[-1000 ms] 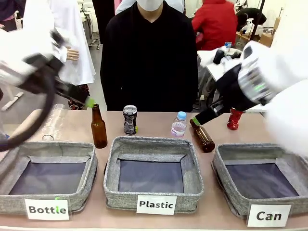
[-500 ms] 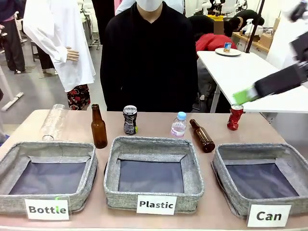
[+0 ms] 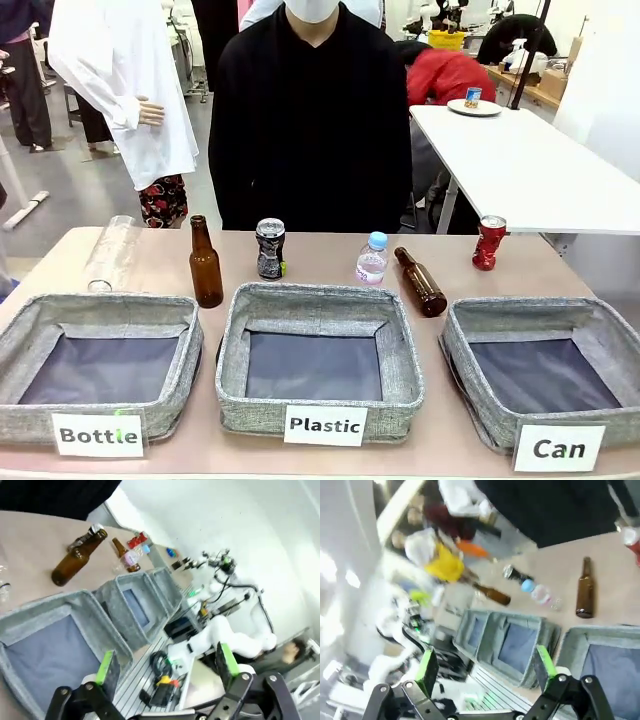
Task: Sort the can waste into the basket.
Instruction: Pick up the can waste from the table and place it in the right Fabric basket.
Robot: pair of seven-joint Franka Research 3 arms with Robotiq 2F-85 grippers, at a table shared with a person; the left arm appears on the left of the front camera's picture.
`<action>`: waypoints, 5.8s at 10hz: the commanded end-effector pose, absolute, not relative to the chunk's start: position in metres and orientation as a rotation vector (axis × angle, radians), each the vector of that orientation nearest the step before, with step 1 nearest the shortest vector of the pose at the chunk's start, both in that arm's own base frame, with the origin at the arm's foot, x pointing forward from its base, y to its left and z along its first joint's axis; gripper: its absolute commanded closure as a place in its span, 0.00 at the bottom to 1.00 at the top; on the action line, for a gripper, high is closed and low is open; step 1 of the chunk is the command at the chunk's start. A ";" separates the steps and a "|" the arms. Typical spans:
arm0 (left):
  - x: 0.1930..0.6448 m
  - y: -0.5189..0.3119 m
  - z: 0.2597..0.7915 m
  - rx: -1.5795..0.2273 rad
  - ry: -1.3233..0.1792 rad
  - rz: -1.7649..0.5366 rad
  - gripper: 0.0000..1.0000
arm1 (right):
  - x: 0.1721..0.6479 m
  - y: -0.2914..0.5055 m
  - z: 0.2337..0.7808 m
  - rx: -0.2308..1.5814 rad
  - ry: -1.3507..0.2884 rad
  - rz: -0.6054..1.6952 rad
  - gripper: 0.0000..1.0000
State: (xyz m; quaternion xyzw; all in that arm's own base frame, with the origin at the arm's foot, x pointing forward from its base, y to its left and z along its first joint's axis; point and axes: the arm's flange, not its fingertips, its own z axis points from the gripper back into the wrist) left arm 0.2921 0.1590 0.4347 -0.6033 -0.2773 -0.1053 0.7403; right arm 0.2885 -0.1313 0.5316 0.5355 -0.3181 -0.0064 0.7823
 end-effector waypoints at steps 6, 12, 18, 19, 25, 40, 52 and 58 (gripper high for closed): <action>0.319 0.146 0.418 -1.418 -0.626 -0.101 0.00 | 0.304 -0.174 0.460 1.256 -0.645 -0.171 0.00; 0.322 0.114 0.452 -1.174 -0.615 -0.137 0.00 | 0.304 -0.174 0.460 1.256 -0.645 -0.171 0.00; 0.475 -0.035 0.501 -0.670 -0.655 0.058 0.00 | 0.304 -0.174 0.460 1.256 -0.645 -0.171 0.00; 0.435 -0.029 0.508 -0.794 -0.653 -0.229 0.00 | 0.304 -0.174 0.460 1.256 -0.645 -0.171 0.00; 0.538 -0.039 0.525 -0.743 -0.601 -0.235 0.00 | 0.304 -0.174 0.460 1.256 -0.645 -0.171 0.00; 0.432 0.136 0.458 -1.231 -0.528 -0.778 0.00 | 0.304 -0.174 0.460 1.256 -0.645 -0.171 0.00; 0.594 -0.047 0.454 -0.990 -0.471 -1.005 0.00 | 0.304 -0.174 0.460 1.256 -0.645 -0.171 0.00; 0.700 -0.061 0.447 -1.009 -0.630 -1.286 0.00 | 0.304 -0.174 0.460 1.256 -0.645 -0.171 0.00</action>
